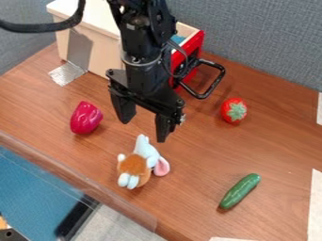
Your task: Put the red object on the drawer
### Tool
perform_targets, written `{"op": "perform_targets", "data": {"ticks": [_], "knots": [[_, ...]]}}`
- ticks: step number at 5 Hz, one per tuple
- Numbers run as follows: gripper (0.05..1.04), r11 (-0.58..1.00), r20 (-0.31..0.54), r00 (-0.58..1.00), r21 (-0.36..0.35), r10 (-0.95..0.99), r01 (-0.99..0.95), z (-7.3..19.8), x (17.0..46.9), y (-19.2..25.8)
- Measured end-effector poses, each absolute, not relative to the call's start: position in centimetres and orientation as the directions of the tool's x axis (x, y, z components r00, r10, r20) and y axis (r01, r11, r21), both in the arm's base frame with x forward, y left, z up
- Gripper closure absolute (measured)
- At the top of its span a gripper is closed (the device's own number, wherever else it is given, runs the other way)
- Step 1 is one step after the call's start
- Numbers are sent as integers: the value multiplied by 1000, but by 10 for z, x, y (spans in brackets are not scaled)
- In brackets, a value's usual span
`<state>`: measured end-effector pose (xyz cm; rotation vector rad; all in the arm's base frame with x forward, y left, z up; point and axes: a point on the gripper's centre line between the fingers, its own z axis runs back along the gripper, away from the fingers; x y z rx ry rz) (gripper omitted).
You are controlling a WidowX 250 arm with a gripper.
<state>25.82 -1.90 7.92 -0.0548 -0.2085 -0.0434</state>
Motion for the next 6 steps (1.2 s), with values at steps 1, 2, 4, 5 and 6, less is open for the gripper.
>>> {"op": "perform_targets", "data": {"ticks": [1,2,4,5,6], "knots": [[83,997,192,981,-53,-36,47,75,257,-19],[83,998,190,981,-64,39,-27,76,257,10],[83,996,205,976,-57,76,-65,70,257,48],[83,998,164,985,-36,57,-51,46,261,63],[83,999,151,987,-3,45,-45,34,266,82]]}}
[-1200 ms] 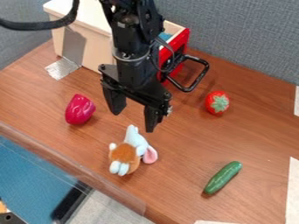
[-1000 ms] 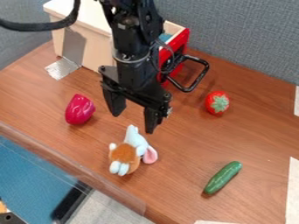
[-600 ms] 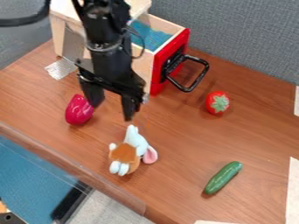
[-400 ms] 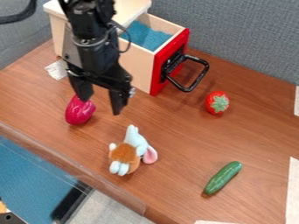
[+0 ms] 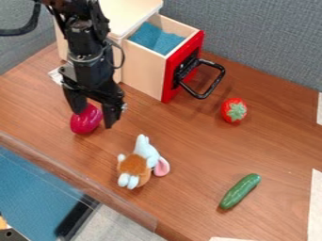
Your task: Put the red object on the drawer
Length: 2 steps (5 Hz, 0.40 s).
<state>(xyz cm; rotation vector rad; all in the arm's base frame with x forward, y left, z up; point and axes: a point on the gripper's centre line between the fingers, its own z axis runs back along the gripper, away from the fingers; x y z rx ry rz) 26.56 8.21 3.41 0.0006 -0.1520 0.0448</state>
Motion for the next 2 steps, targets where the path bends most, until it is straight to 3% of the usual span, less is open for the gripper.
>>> {"op": "perform_targets", "data": {"ticks": [2], "knots": [[83,997,93,993,20,66,-68,18,271,99]]}}
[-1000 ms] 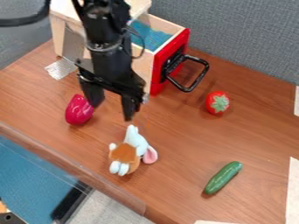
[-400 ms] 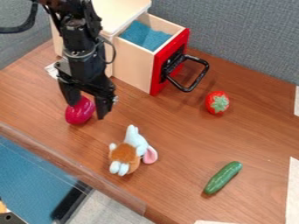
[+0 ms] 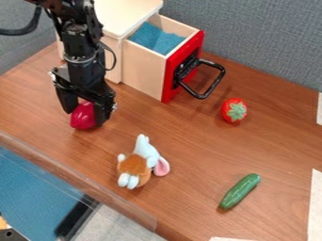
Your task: Put the red object on the drawer
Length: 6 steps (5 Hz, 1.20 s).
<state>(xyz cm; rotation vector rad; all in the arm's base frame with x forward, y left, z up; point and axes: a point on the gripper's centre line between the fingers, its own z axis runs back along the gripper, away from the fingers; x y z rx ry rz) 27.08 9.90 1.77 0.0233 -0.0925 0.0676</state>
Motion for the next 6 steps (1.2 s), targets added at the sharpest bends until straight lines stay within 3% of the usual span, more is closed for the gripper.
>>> {"op": "perform_targets", "data": {"ticks": [2,3,4,5,6], "knots": [[140,999,55,997,27,46,-48,7,271,95],[316,998,67,996,21,51,-52,8,273,94],[316,999,57,998,12,41,-42,7,273,87],[317,1000,75,997,-20,12,-10,24,283,69],[317,999,136,990,-38,31,-26,69,309,49]]}}
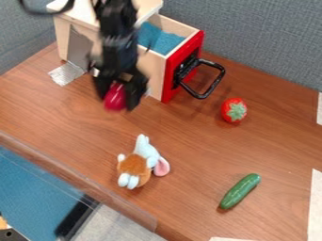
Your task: Put the red object on the drawer
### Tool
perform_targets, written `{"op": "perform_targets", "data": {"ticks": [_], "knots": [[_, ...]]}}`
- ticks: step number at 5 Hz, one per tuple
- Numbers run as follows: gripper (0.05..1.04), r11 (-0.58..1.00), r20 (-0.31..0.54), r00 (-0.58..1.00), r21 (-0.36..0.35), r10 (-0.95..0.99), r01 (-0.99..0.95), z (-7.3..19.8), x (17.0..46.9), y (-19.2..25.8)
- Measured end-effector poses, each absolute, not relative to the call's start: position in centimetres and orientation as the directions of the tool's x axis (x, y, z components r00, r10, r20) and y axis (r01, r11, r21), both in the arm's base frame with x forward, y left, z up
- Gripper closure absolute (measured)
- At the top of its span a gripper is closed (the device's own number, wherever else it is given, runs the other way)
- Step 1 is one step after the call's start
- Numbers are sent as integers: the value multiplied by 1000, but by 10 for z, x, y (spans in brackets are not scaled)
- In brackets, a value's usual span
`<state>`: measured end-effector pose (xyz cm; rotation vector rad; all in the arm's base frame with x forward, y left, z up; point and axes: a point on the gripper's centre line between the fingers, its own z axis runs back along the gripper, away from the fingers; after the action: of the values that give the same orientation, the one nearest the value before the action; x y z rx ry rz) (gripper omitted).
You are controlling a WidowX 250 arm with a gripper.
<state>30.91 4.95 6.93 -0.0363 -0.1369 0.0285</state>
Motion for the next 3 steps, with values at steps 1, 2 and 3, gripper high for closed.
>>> {"op": "perform_targets", "data": {"ticks": [1,2,3], "knots": [[317,996,205,976,-63,73,-62,113,344,40],[317,996,206,975,-60,83,-72,120,372,39],[317,994,216,971,-59,105,-94,122,394,45]]}}
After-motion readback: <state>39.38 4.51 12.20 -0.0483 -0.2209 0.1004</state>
